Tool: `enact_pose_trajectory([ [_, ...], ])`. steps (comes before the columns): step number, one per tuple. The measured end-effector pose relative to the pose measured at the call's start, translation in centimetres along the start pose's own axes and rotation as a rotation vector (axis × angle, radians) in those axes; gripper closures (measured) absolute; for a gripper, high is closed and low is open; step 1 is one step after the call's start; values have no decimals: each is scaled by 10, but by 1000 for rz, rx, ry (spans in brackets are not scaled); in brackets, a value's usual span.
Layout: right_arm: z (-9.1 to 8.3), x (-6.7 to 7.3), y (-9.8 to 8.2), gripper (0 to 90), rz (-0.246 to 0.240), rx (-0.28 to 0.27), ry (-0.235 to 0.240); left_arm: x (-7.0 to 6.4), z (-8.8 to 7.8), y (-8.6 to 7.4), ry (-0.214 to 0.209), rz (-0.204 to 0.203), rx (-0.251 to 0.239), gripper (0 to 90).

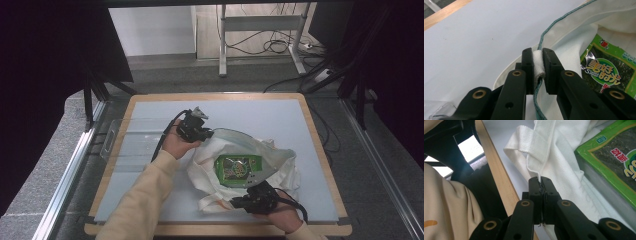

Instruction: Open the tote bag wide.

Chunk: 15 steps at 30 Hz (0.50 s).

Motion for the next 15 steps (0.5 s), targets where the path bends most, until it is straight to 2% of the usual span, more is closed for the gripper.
enact_pose_trajectory([
  [8,4,1,-2,867,1,15,-6,-3,-2,-2,0,4,-2,807],
  [14,2,0,0,865,2,1,-13,-6,-4,-5,-7,-1,-19,802],
  [15,2,0,1,864,0,1,-14,-5,-5,-5,-7,8,-15,801],
])
Point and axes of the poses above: each handheld gripper's, and its own axes: z roughly forward along the jaws, y roughly out of its top, x roughly to its left, the point moved 8 cm from there along z, roughly forward along the jaws, and after that the axes turned 6 degrees about y, right-handed, at the moved point
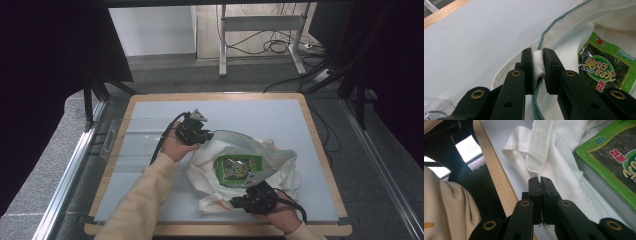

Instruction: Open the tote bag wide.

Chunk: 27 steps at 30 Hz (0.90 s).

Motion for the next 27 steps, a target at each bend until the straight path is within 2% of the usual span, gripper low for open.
enact_pose_trajectory([
  [5,-2,-1,2,852,4,-15,-4,-1,-5,0,4,0,-14,760],
  [8,-2,0,3,817,9,-29,-2,-1,-14,2,12,-15,-48,648],
  [11,-3,0,5,781,12,-40,-8,-4,-24,2,7,1,-67,553],
  [13,-4,0,6,712,9,-49,-16,-8,-32,1,3,-1,-89,508],
  [16,-5,0,9,554,-6,-72,-50,-14,-42,-2,4,14,-108,456],
  [19,-7,1,12,473,-4,-87,-72,-19,-54,-4,-6,11,-139,402],
  [21,-11,1,14,447,2,-98,-85,-22,-60,-5,-17,9,-152,376],
  [24,-19,2,19,432,39,-140,-70,-27,-68,-7,-30,-5,-174,354],
  [27,-26,3,23,409,37,-159,-81,-32,-73,-11,-46,-4,-186,343],
])
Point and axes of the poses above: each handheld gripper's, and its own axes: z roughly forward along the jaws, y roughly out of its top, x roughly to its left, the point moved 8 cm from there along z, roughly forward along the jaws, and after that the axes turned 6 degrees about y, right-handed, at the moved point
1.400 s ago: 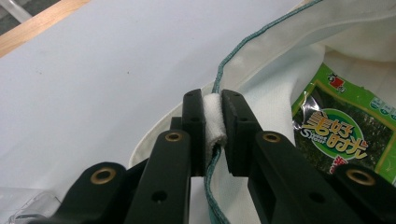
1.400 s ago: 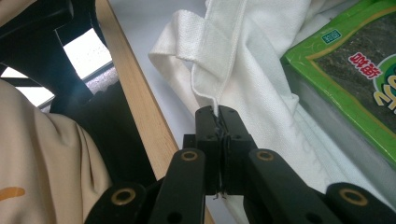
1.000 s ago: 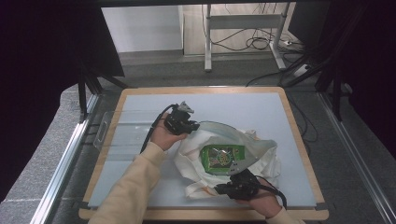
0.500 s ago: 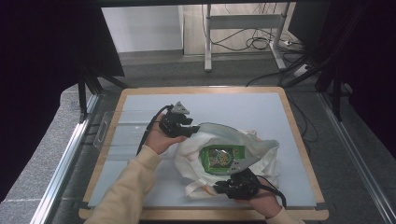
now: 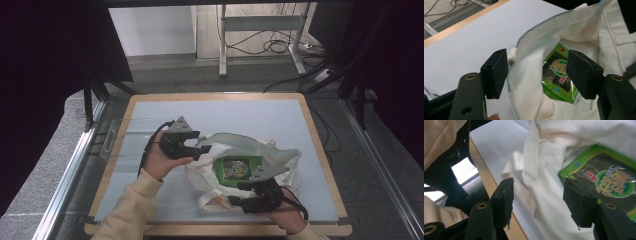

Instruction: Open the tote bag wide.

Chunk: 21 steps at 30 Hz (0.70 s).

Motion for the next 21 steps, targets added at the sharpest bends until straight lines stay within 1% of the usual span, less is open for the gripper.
enact_pose_trajectory([
  [3,-6,-1,4,400,7,-19,-15,-6,-4,-4,-14,8,-4,337],
  [5,-9,-3,5,397,2,-25,-24,-9,-7,-5,-16,9,-14,336],
  [6,-11,-4,6,396,5,-33,-27,-9,-8,-7,-16,19,-13,337],
  [9,-15,-7,8,392,7,-41,-39,-11,-11,-10,-23,26,-9,337],
  [15,-20,-16,10,380,29,-58,-63,-17,-14,-18,-44,34,-7,359],
  [21,-27,-24,11,381,32,-72,-85,-22,-16,-23,-53,36,-9,363],
])
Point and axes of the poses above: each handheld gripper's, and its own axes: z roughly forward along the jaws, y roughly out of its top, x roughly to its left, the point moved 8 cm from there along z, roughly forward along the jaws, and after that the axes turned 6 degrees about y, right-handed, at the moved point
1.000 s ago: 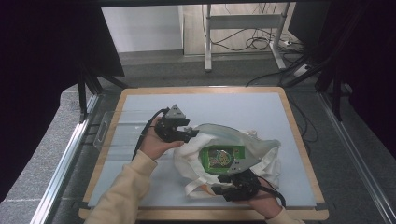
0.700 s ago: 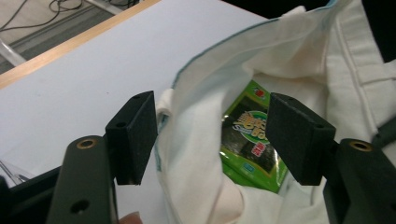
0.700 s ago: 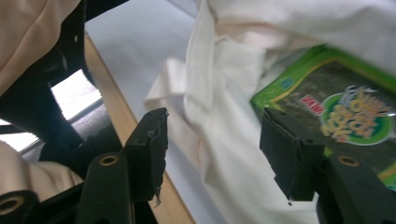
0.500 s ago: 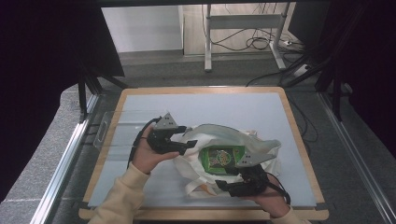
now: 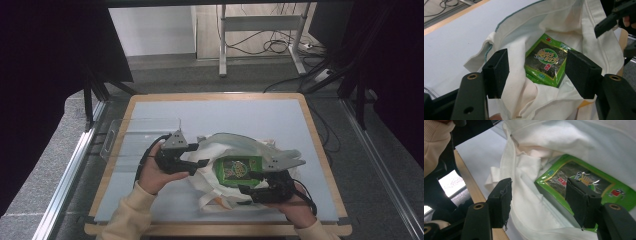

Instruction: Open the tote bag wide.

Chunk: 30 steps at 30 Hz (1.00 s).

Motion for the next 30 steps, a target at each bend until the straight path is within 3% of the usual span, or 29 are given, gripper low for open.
enact_pose_trajectory([
  [11,-4,-13,7,392,11,-13,-29,-10,7,-8,-42,21,32,389],
  [17,-8,-22,19,436,-3,-18,-58,-20,16,-13,-74,42,56,535],
  [25,1,-31,35,679,-54,50,-62,-29,22,-19,-111,53,95,778],
  [30,10,-35,41,795,-79,86,-61,-34,28,-22,-128,62,116,863],
])
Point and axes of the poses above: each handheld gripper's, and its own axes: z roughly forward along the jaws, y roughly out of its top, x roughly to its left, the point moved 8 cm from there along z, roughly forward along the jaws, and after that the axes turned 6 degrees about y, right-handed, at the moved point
